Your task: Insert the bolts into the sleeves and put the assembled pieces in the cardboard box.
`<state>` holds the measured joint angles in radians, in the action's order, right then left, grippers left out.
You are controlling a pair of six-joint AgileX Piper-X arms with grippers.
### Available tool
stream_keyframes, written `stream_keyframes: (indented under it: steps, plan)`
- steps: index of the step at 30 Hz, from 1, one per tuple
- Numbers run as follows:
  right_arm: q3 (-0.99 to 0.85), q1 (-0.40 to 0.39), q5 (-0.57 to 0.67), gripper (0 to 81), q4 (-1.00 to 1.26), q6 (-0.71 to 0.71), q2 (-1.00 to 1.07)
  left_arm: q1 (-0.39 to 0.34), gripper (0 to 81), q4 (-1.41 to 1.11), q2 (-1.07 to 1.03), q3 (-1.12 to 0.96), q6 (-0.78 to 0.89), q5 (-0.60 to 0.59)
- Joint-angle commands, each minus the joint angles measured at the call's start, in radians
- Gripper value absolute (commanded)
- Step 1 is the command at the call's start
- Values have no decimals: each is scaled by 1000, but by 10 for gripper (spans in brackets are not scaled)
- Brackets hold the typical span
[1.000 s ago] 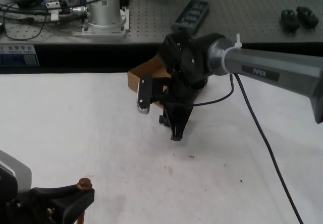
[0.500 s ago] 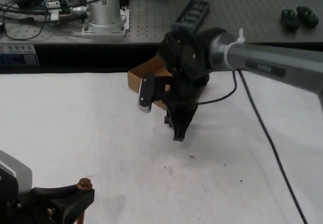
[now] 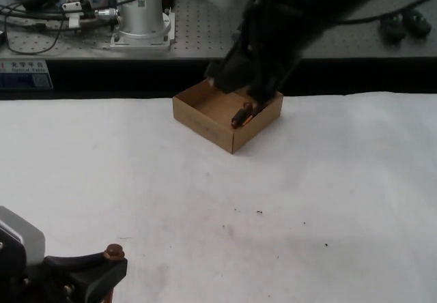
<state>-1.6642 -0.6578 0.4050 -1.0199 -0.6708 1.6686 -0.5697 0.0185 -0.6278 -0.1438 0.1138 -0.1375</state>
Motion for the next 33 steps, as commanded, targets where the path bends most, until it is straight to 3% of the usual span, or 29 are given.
stream_keyframes:
  steps: [1,12,20,25,33]
  plan:
    - [96,4,84,60,20,11,-101,-4,6,-39,8,-5,8,2]
    - [607,21,155,60,553,438,-518,-4,6,-158,8,-7,64,-9]
    - [1056,21,155,60,1013,592,-721,-4,6,-328,8,-7,66,-14]
    - [1324,19,155,60,1383,639,-765,-4,6,-511,8,-7,68,-144]
    - [1590,19,155,60,1859,679,-767,-4,6,-783,-14,-7,135,-168]
